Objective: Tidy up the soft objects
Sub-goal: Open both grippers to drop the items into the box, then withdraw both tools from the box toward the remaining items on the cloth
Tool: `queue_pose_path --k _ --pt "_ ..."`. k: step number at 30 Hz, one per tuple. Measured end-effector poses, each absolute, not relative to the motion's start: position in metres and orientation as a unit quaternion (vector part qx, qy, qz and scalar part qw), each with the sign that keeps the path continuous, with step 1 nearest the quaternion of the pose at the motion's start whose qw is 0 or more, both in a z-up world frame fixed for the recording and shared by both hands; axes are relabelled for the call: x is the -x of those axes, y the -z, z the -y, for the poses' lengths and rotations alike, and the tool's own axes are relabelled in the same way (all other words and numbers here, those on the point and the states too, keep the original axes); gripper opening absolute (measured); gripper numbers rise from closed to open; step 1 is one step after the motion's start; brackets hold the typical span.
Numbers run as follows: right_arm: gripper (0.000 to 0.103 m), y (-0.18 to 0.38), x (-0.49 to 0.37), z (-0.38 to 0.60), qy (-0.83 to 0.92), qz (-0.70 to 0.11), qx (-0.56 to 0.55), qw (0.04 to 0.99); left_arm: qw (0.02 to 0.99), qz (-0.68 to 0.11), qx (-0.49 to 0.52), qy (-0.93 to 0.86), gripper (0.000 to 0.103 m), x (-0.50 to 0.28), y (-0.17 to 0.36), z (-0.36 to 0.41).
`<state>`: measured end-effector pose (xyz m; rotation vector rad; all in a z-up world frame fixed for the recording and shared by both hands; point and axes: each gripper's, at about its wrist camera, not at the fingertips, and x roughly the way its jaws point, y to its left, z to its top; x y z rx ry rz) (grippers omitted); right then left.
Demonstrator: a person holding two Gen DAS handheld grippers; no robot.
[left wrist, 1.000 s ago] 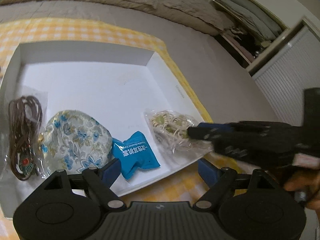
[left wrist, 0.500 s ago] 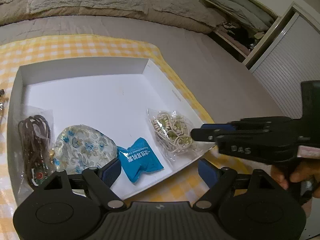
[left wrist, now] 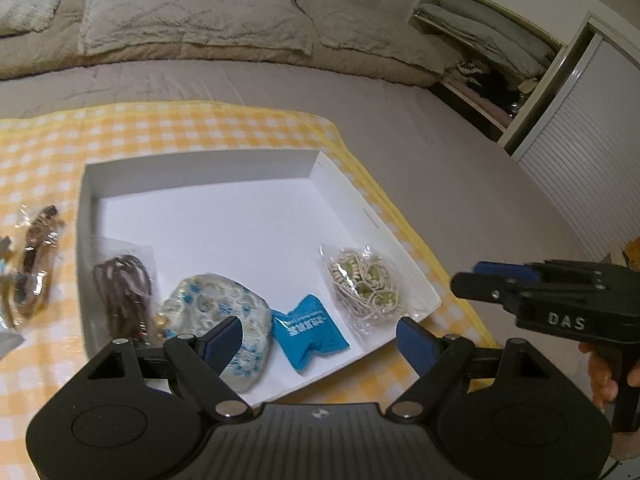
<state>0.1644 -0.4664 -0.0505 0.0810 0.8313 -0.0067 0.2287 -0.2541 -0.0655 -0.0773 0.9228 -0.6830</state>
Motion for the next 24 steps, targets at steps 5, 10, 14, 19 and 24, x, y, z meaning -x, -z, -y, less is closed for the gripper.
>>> queue_pose_path --k 5,10,14,19,24 --pt "0.056 0.041 -0.149 0.466 0.013 -0.388 -0.04 0.921 0.85 -0.422 0.037 0.312 0.097 -0.224 0.054 0.242" --pt "0.078 0.033 -0.135 0.461 0.02 -0.373 -0.038 0.927 0.861 -0.407 0.026 0.303 0.103 -0.218 0.046 0.234" --pt "0.088 0.027 -0.125 0.456 0.023 -0.363 -0.032 0.931 0.87 -0.397 0.017 0.291 0.103 -0.214 0.04 0.228" --pt "0.103 0.023 -0.116 0.454 0.033 -0.353 -0.042 0.934 0.88 -0.385 -0.003 0.277 0.103 -0.209 0.037 0.224" --pt "0.103 0.024 -0.113 0.454 0.047 -0.355 -0.041 0.933 0.89 -0.374 -0.015 0.261 0.103 -0.207 0.035 0.215"
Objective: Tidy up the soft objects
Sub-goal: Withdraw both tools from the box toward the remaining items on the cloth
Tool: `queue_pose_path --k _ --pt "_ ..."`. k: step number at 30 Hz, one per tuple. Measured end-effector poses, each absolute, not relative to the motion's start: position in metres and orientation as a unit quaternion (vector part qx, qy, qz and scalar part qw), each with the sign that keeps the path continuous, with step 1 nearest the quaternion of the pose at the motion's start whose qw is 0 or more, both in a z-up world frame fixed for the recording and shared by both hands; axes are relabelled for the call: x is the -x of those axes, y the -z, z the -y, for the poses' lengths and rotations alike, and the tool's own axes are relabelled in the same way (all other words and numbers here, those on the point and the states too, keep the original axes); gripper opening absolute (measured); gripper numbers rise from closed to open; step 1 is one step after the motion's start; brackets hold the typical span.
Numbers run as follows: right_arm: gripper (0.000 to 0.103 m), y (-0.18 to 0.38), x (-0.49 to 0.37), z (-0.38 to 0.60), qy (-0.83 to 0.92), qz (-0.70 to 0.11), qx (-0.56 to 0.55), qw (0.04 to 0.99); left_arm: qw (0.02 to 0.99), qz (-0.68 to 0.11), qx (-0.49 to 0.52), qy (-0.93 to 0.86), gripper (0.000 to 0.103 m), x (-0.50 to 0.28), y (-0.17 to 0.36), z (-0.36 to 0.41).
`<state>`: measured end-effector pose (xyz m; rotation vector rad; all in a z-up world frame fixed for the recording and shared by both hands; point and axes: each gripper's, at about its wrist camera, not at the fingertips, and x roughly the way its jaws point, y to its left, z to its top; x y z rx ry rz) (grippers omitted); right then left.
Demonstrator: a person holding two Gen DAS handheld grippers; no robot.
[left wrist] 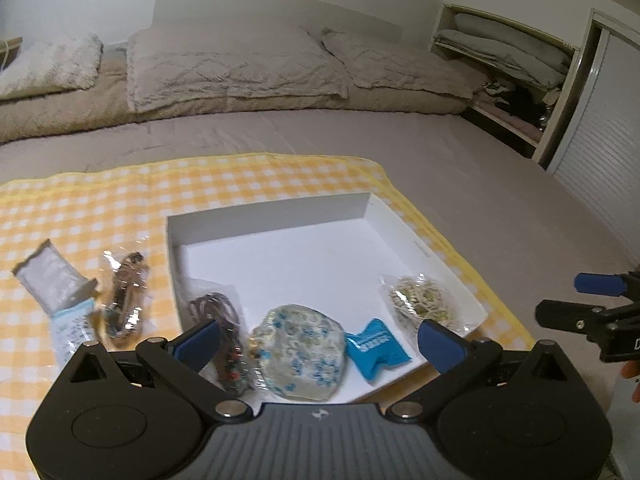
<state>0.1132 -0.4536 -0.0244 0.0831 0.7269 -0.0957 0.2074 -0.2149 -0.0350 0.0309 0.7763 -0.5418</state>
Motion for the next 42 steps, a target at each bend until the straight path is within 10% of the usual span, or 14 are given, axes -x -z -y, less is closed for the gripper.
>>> queue_pose_path --k 42 --pt "0.103 0.016 -0.213 0.31 -0.049 -0.341 -0.014 0.939 0.94 -0.337 0.009 0.049 0.103 -0.241 0.007 0.0"
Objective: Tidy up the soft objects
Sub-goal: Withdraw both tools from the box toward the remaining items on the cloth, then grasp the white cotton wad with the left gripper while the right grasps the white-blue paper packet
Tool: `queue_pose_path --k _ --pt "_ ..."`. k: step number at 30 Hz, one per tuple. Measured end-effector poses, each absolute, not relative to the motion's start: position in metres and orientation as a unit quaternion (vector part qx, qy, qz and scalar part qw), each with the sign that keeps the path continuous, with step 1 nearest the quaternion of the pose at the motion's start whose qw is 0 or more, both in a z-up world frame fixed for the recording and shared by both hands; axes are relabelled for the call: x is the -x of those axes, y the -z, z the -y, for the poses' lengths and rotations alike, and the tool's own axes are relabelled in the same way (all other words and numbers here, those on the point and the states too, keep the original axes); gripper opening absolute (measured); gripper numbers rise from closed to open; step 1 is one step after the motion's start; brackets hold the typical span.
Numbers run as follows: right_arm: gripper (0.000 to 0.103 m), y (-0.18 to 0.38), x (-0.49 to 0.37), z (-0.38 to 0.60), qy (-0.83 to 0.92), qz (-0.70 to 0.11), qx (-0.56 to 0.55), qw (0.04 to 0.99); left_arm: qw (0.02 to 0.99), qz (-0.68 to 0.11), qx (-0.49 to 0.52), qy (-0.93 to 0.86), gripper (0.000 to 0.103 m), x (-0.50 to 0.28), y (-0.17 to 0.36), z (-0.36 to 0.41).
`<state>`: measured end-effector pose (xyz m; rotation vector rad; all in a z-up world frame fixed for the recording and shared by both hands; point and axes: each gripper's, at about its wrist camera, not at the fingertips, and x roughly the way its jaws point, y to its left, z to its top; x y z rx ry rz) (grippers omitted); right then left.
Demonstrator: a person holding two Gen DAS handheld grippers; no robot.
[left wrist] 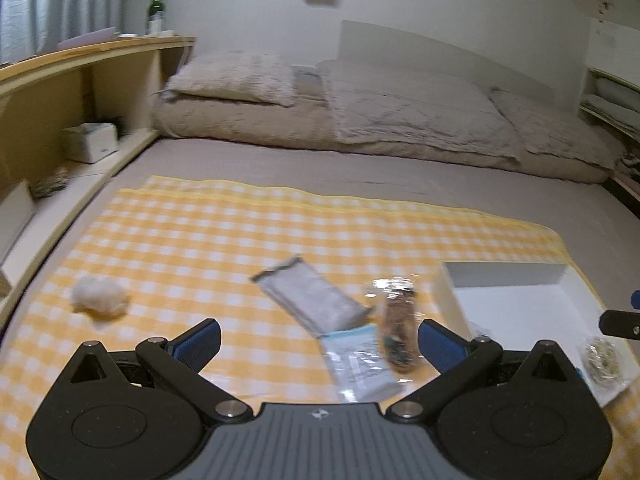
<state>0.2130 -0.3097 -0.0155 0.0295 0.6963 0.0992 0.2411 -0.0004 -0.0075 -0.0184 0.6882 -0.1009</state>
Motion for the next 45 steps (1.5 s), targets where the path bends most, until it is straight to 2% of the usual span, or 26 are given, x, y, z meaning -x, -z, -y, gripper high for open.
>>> queue_pose_path --k 18,30,34,45 --pt "0.103 0.022 -0.26 0.201 -0.128 -0.338 0.002 0.932 0.944 -0.325 0.001 -0.059 0.103 -0.26 0.018 -0.107" --pt "0.103 0.049 -0.288 0.146 -0.172 -0.379 0.031 0.909 0.94 -0.33 -0.026 -0.087 0.103 -0.297 0.057 -0.169" --pt "0.096 0.064 -0.296 0.129 -0.189 -0.394 0.043 0.899 0.939 -0.332 -0.037 -0.085 0.103 -0.315 0.072 -0.179" --pt "0.09 0.106 -0.321 0.115 -0.216 -0.434 0.051 0.873 0.938 -0.333 0.003 -0.093 0.103 -0.353 0.104 -0.211"
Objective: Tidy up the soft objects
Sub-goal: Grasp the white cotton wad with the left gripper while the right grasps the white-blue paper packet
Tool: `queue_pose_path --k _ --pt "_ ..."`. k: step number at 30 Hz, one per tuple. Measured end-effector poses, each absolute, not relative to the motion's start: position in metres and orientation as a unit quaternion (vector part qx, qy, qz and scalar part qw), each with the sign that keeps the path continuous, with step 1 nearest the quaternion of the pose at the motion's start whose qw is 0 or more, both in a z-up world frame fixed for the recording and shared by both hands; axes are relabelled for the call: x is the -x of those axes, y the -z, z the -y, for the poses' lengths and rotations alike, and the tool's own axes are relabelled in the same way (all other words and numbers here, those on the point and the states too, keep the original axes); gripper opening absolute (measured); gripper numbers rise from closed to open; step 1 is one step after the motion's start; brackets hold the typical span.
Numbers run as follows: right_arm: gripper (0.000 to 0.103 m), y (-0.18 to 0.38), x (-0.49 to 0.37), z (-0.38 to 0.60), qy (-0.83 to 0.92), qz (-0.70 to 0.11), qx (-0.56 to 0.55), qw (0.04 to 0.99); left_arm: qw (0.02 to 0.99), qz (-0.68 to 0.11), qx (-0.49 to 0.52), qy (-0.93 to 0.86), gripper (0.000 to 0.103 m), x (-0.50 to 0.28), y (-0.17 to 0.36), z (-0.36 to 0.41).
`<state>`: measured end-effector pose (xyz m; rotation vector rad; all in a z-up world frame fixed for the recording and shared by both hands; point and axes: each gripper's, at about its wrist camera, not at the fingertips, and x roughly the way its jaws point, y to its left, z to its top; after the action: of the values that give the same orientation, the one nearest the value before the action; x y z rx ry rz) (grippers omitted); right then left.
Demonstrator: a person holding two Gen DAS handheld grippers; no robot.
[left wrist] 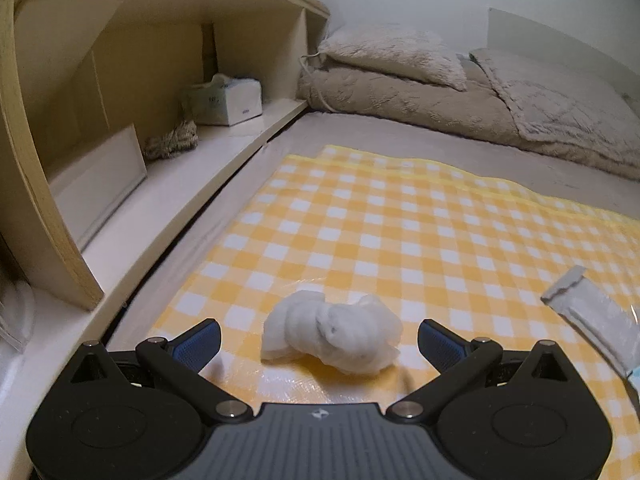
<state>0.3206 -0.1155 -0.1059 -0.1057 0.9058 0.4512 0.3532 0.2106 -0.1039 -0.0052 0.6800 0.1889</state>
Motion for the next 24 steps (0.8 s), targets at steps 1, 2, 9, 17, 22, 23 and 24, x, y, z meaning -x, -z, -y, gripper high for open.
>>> queue_pose_path --k 1,2,9,17,22,23,24 --pt "0.09 0.109 -0.323 0.116 -0.215 -0.435 0.046 0.873 0.938 -0.333 0.011 -0.093 0.101 -0.355 0.105 -0.212" --pt "0.09 0.113 -0.325 0.117 -0.214 -0.436 0.042 0.873 0.938 -0.332 0.02 -0.095 0.098 -0.356 0.105 -0.213" --pt "0.084 0.133 -0.336 0.117 -0.215 -0.446 0.031 0.868 0.933 -0.353 0.015 -0.069 0.062 -0.362 0.107 -0.2" --pt "0.076 0.15 -0.341 0.11 -0.203 -0.474 0.03 0.856 0.925 -0.376 0.002 -0.047 0.051 -0.359 0.103 -0.182" --pt "0.058 0.155 -0.343 0.115 -0.185 -0.483 0.026 0.856 0.92 -0.39 0.004 -0.033 0.05 -0.353 0.099 -0.171" --pt "0.057 0.156 -0.342 0.113 -0.187 -0.481 0.038 0.856 0.919 -0.393 0.005 -0.029 0.05 -0.352 0.098 -0.168" --pt "0.054 0.156 -0.34 0.111 -0.191 -0.479 0.053 0.855 0.918 -0.395 0.005 -0.026 0.05 -0.35 0.097 -0.165"
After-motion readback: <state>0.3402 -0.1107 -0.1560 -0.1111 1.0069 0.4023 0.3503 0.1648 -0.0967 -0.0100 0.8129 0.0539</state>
